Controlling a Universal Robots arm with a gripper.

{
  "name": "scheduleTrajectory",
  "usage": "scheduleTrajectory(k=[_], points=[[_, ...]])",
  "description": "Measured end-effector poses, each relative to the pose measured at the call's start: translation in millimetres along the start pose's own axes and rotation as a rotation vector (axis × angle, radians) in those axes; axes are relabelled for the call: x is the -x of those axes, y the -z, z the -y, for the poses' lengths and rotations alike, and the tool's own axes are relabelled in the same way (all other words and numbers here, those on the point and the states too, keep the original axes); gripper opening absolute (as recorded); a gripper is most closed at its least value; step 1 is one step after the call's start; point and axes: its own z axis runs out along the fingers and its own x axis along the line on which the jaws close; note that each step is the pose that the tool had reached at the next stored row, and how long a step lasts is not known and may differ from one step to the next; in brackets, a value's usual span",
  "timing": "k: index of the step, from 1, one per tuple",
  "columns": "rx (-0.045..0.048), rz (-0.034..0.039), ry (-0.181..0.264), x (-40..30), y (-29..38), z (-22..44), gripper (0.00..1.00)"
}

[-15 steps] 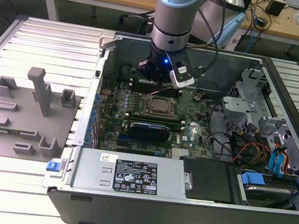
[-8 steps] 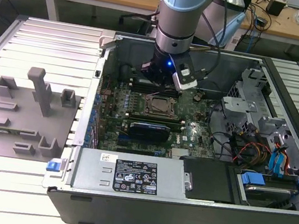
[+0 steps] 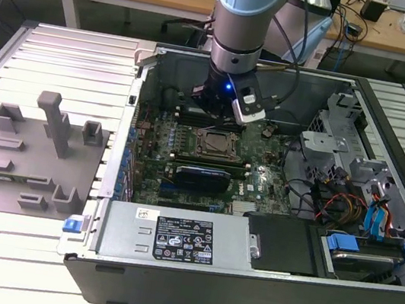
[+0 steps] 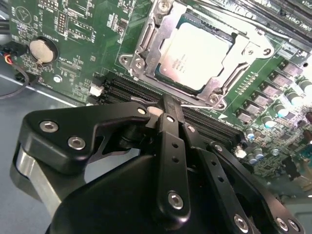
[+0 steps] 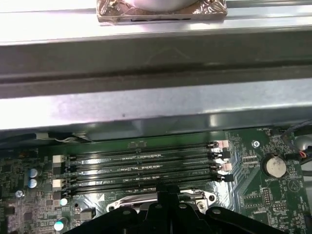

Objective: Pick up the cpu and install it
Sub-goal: 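Install the first cpu locking lever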

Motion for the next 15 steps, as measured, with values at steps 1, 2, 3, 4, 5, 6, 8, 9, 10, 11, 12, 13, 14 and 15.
scheduleTrajectory(k=[1, 2, 3, 4, 5, 6, 8, 9, 10, 11, 12, 13, 14, 15], points=[[-0.0018, 0.0133, 0.003, -0.8, -0.6, 0.2, 0.11], [-0.0026, 0.0204, 0.004, -1.2, -1.0, 0.3, 0.11], [-0.0027, 0.0267, 0.005, -1.6, -1.5, 0.3, 0.11], [-0.0028, 0.0327, 0.006, -2.2, -2.0, 0.2, 0.11], [-0.0031, 0.0370, 0.007, -2.8, -2.6, -0.1, 0.11], [-0.0034, 0.0421, 0.008, -3.7, -3.6, -1.0, 0.11], [-0.0040, 0.0491, 0.009, -5.5, -6.4, -3.8, 0.11], [-0.0042, 0.0506, 0.010, -6.0, -7.2, -4.7, 0.11], [-0.0046, 0.0517, 0.010, -6.3, -8.1, -5.5, 0.11], [-0.0053, 0.0526, 0.010, -6.7, -8.8, -5.9, 0.11], [-0.0072, 0.0533, 0.010, -7.1, -9.3, -6.0, 0.11], [-0.0098, 0.0545, 0.011, -7.7, -9.7, -6.1, 0.11], [-0.0121, 0.0559, 0.011, -8.3, -10.1, -6.1, 0.11], [-0.0155, 0.0586, 0.012, -9.2, -10.8, -6.0, 0.11]])
